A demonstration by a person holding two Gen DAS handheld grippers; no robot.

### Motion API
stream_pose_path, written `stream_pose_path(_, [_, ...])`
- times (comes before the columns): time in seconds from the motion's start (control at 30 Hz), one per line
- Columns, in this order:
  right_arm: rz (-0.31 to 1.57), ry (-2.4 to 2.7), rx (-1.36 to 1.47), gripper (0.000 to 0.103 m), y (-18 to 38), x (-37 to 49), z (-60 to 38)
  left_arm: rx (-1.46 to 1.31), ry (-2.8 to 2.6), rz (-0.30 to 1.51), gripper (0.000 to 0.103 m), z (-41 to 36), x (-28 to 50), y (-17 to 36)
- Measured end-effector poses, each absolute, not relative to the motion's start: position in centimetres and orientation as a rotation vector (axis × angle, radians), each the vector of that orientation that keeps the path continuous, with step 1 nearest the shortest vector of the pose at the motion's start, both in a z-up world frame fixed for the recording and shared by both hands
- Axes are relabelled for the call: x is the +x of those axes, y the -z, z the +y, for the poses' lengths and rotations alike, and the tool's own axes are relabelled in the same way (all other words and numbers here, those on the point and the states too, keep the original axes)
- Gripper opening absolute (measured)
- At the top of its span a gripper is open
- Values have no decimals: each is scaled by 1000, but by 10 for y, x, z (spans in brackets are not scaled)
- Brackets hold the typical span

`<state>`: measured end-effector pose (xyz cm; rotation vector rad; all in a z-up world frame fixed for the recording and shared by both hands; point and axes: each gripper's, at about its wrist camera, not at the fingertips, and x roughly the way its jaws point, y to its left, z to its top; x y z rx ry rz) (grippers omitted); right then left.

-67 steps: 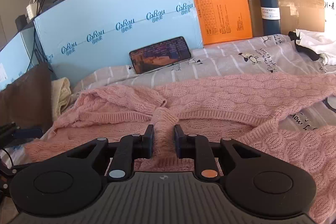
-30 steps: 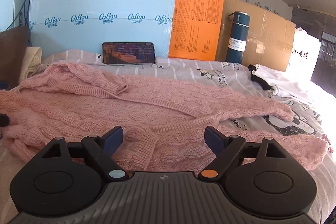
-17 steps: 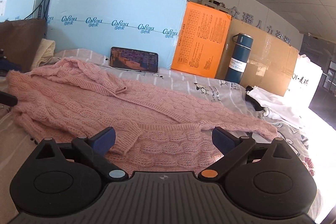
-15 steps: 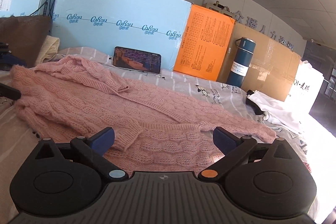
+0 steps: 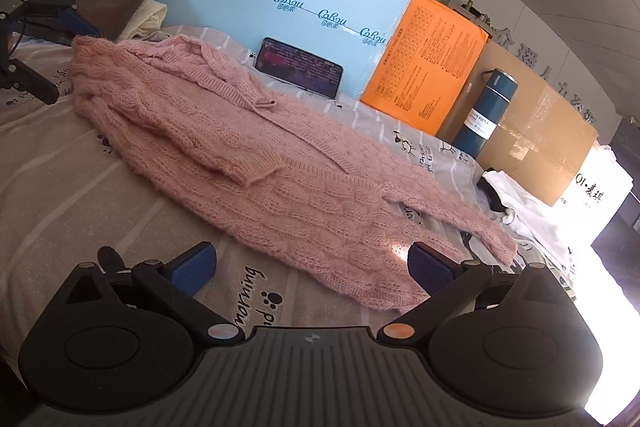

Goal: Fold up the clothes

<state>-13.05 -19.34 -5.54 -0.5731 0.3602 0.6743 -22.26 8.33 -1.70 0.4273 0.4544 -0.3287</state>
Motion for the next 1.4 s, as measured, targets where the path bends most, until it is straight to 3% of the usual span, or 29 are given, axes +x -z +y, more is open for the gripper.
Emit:
stream_pose_path(0.47, [375,-701,-684,103,55,-98,-190,665,220,461,97,63,-211,29])
stream_pose_path(0.8, [386,-618,-560,103,53,-72,-192,671,260,450,96,61,-204,29])
stream_pose_path(0.87, [413,-542,-535,103,55,-63,-204,627,276,469,86,66,-202,29])
stream_pose_path(1.0, [452,-410,-458,102,57,-47,-228,554,299,511,41,74,-198,27])
stream_pose_path(1.13, [439,-365,-348,99,59,-39,-247,423,272,504,24,85,-191,17])
stream_pose_path(1.2, [422,-387,-276,92,57,-38,-251,397,247,492,20,88,-187,14])
stream_pose_path(1.3, [406,-462,-118,71,51,-31,-259,357,209,474,19,91,-182,8])
stream_pose_path(1.37, [410,-481,-23,43,47,-23,-263,340,191,466,18,93,-178,7])
stream_pose_path(1.4, [406,-482,6,38,45,-20,-263,330,182,462,18,94,-176,6])
